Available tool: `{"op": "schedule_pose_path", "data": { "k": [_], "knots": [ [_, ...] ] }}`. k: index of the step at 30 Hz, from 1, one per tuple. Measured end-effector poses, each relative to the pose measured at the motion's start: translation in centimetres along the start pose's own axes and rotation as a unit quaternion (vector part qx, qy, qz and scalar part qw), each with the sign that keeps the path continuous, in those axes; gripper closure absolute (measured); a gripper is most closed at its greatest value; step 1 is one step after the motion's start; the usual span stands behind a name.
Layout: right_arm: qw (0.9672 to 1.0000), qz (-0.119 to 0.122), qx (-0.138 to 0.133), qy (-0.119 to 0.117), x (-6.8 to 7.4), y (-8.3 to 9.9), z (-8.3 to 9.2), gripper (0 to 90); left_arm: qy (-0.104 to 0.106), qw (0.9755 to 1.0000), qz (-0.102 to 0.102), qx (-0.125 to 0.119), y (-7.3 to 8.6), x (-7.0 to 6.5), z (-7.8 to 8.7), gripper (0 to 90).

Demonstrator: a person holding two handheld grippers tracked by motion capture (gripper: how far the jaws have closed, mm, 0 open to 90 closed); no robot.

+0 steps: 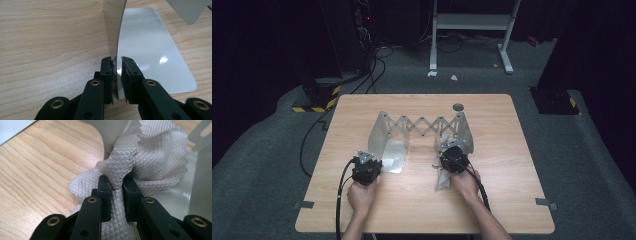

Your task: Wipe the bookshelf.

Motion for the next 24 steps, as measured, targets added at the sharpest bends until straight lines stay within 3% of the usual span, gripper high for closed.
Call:
{"op": "schedule_pose_path", "data": {
  "k": [5, 12, 17, 24],
  "knots": [
    [0.9999, -0.002, -0.002, -0.011, -0.7, 1.1, 0.7, 77.8, 0.004, 1.0, 0.003, -0.001, 0.0, 0.0, 0.0, 80.6],
    [0.9999, -0.016, 0.0, -0.004, -2.1, 2.4, 1.6, 77.6, 0.008, 1.0, 0.006, -0.001, 0.1, 0.0, 0.1, 82.3],
    [1.0, 0.007, -0.004, -0.004, -0.7, 2.2, 1.7, 77.8, 0.001, 1.0, 0.004, -0.002, 0.2, -0.1, 0.2, 83.6],
    [0.9996, 0.009, -0.012, -0.023, 0.1, 2.6, 2.0, 77.5, 0.003, 1.0, 0.006, -0.004, 0.6, -0.1, 0.7, 86.5]
  ]
}}
Point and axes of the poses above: each handheld gripper's, and its own axes: z roughly backward along the jaws, y roughly out of its underside, x roughly to its left, the point moved 10 cm from there along -z, roughly forward along the jaws, and after that the axes turned 9 degrees about y, right-handed, at the moved point
